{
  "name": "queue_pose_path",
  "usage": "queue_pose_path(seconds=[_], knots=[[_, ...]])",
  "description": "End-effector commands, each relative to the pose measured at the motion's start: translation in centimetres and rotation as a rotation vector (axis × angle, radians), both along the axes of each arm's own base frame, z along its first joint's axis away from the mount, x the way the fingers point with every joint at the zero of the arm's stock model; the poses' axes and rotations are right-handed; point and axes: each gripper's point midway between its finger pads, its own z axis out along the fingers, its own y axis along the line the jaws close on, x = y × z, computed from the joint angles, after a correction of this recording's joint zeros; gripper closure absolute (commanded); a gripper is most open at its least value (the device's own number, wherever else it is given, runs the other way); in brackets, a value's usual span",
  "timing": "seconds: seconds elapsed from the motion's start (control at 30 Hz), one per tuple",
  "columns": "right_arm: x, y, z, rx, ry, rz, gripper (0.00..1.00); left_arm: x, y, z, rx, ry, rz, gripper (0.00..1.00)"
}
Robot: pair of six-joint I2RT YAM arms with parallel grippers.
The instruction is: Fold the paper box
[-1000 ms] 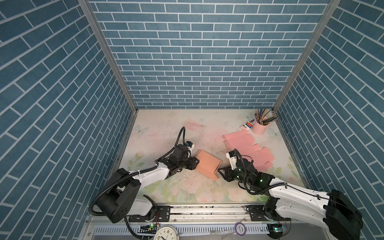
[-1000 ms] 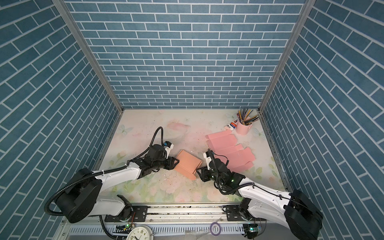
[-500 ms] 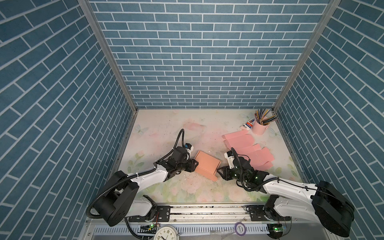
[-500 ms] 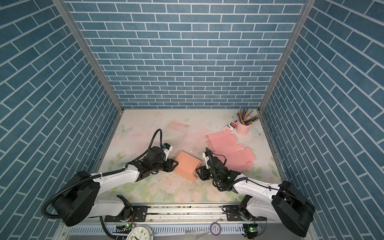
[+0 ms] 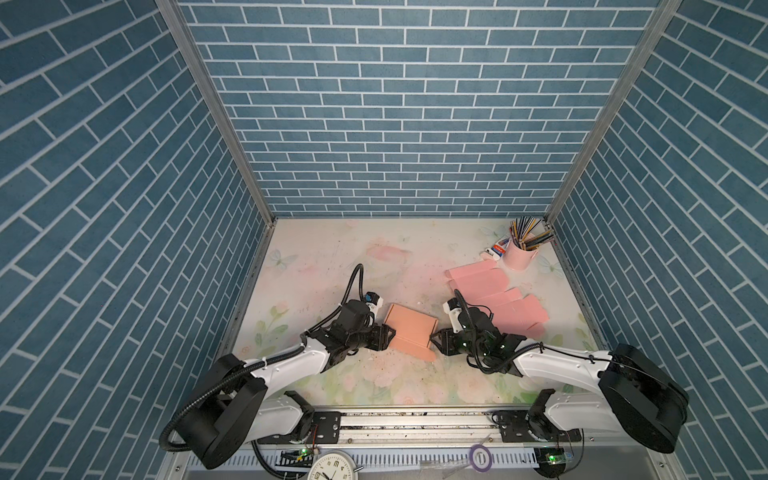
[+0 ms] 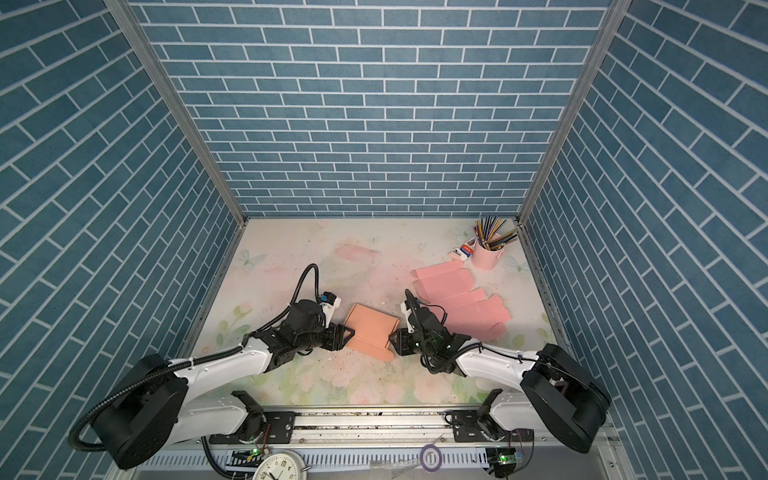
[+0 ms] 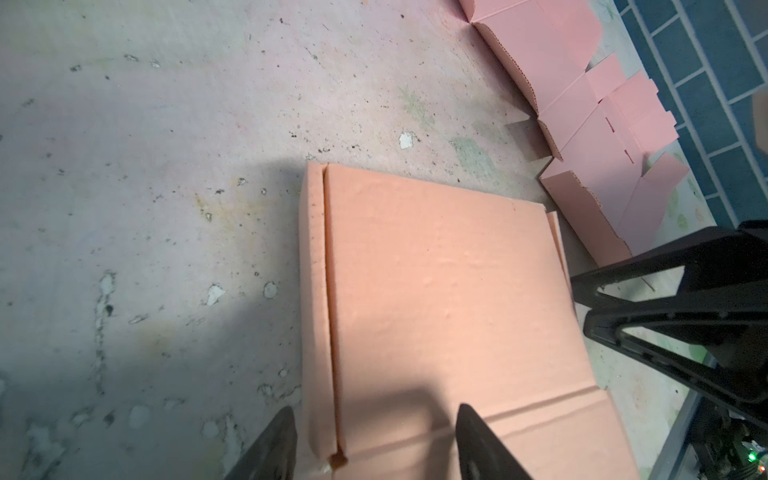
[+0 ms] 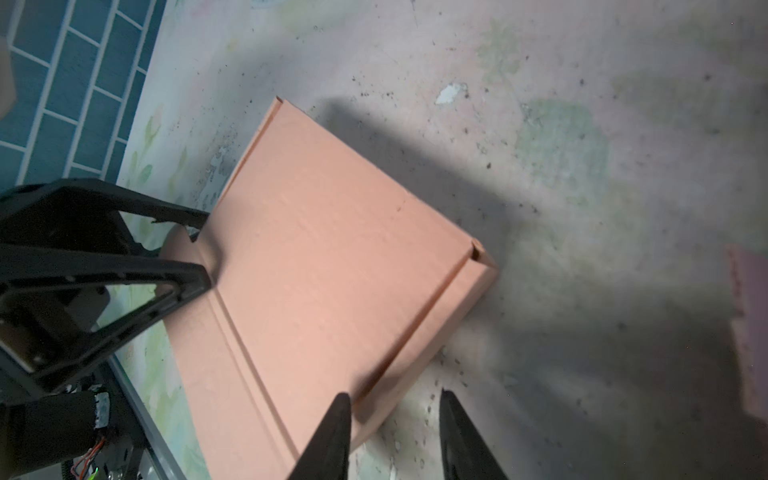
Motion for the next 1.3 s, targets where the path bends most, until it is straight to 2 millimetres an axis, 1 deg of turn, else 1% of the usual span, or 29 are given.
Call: queue_pose_path(seconds=[0.0, 0.13, 0.27, 0.4, 0.53, 0.67, 0.87, 0.97, 1.07, 1.27], knots=[[0.3, 0.5, 0.3, 0.003, -0.013, 0.020, 0.64, -0.4, 0.5, 0.1, 0.014, -0.004, 0.006, 0.35], [0.5, 0.5, -0.1, -0.003, -0.007, 0.020, 0.65, -0.9, 1.1, 0.6, 0.002, -0.014, 0.025, 0.31], [0.7, 0.8, -0.3, -0.002, -0.010, 0.027, 0.65, -0.9, 1.6, 1.5, 0.005, -0.029, 0.039, 0.26], [0.8, 1.1, -0.7, -0.028, -0.002, 0.050, 0.66, -0.1, 1.8, 2.1, -0.012, -0.001, 0.066, 0.25], [1.1, 1.2, -1.0, -0.052, -0.004, 0.060, 0.67, 1.2, 1.9, 3.0, -0.016, -0.022, 0.093, 0.25], [1.7, 1.2, -1.2, -0.071, -0.011, 0.062, 0.67, 2.5, 2.3, 3.0, -0.022, -0.032, 0.123, 0.26], [2.8, 1.1, -1.7, -0.096, -0.013, 0.070, 0.69, 4.1, 2.9, 3.0, -0.013, -0.046, 0.165, 0.34], [3.3, 1.1, -1.8, -0.106, -0.012, 0.079, 0.69, 4.7, 3.2, 3.0, -0.007, -0.056, 0.178, 0.34], [3.7, 0.9, -2.0, -0.121, -0.012, 0.083, 0.70, 5.1, 3.2, 2.4, 0.014, -0.048, 0.176, 0.34], [4.7, 0.4, -1.9, -0.128, -0.020, 0.079, 0.70, 5.5, 2.5, 1.6, 0.018, -0.030, 0.145, 0.36]])
